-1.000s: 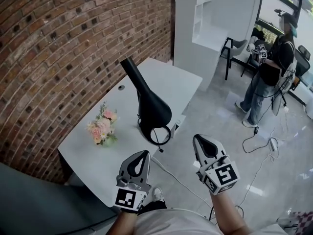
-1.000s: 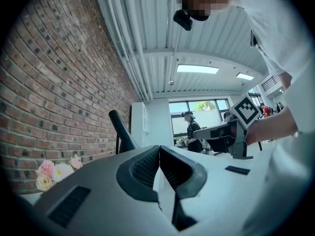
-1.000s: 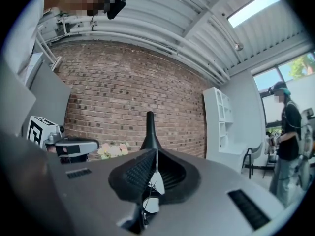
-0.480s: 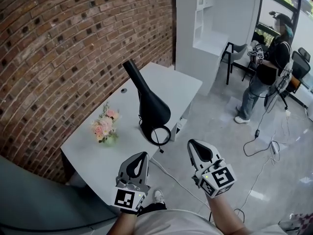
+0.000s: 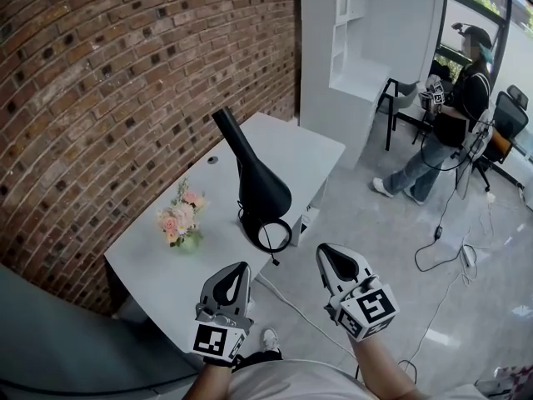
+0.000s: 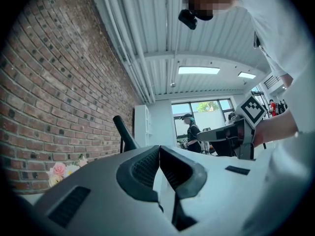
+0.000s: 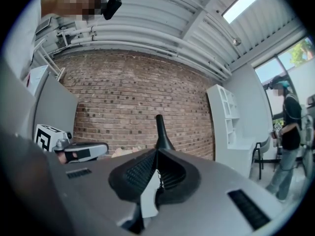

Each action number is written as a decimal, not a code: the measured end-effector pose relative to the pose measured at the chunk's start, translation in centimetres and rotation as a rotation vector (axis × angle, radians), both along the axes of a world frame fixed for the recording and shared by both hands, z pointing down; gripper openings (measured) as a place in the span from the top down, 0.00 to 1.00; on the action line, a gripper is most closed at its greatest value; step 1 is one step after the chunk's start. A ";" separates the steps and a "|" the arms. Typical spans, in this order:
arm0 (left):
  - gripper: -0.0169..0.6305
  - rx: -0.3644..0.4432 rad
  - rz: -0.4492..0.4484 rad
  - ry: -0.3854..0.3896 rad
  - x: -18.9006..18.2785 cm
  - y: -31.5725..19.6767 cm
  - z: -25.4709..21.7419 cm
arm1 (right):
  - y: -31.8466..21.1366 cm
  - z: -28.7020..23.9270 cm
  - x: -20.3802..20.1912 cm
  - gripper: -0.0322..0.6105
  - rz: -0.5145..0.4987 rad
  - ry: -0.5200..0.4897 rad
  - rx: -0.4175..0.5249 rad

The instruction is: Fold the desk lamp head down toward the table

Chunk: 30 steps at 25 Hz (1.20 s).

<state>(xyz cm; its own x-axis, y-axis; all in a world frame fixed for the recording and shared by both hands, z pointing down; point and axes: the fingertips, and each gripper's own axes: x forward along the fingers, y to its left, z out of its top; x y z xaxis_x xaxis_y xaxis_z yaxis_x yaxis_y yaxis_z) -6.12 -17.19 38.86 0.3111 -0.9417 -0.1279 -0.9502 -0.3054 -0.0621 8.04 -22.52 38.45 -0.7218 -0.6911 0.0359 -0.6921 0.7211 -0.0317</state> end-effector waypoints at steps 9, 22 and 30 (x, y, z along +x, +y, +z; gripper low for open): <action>0.96 -0.006 0.012 0.001 0.4 -0.5 0.2 | -0.2 0.3 -0.2 0.92 -0.007 0.014 0.001; 0.96 -0.001 0.033 0.011 1.1 -0.6 0.1 | 0.1 0.6 -0.1 0.92 -0.015 0.084 -0.001; 0.96 -0.004 0.024 0.017 0.9 0.1 0.2 | 0.9 0.7 -0.7 0.92 -0.042 0.094 -0.007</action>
<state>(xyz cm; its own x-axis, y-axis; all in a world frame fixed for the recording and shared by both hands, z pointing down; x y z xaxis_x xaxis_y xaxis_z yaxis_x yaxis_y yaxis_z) -5.25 -17.06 39.08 0.3314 -0.9345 -0.1301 -0.9435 -0.3283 -0.0447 7.37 -21.62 39.20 -0.7435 -0.6597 0.1091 -0.6613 0.7497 0.0267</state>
